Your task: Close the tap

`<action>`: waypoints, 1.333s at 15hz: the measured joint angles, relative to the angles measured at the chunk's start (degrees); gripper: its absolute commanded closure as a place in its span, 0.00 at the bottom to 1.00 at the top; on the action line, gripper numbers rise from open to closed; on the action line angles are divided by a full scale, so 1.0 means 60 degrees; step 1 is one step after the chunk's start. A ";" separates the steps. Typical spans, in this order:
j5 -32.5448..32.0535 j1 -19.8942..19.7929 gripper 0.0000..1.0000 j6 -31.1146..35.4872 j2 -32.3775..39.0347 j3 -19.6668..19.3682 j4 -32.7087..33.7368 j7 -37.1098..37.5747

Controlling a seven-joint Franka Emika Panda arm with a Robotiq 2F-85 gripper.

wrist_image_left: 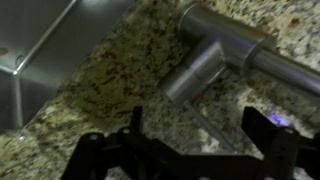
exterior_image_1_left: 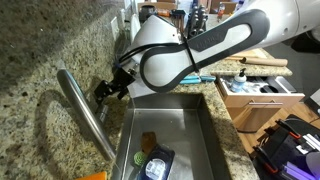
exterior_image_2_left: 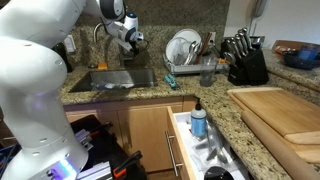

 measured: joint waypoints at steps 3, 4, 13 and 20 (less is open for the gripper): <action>-0.0672 0.0963 0.00 0.0269 -0.0364 -0.1875 -0.0018 0.1053; -0.0823 0.1219 0.00 0.0269 -0.0489 -0.2365 -0.0039 0.1357; -0.0523 0.1207 0.00 0.0931 0.0034 -0.2006 0.0185 0.0944; -0.0513 0.1284 0.00 0.1177 0.0311 -0.2006 0.0379 0.0866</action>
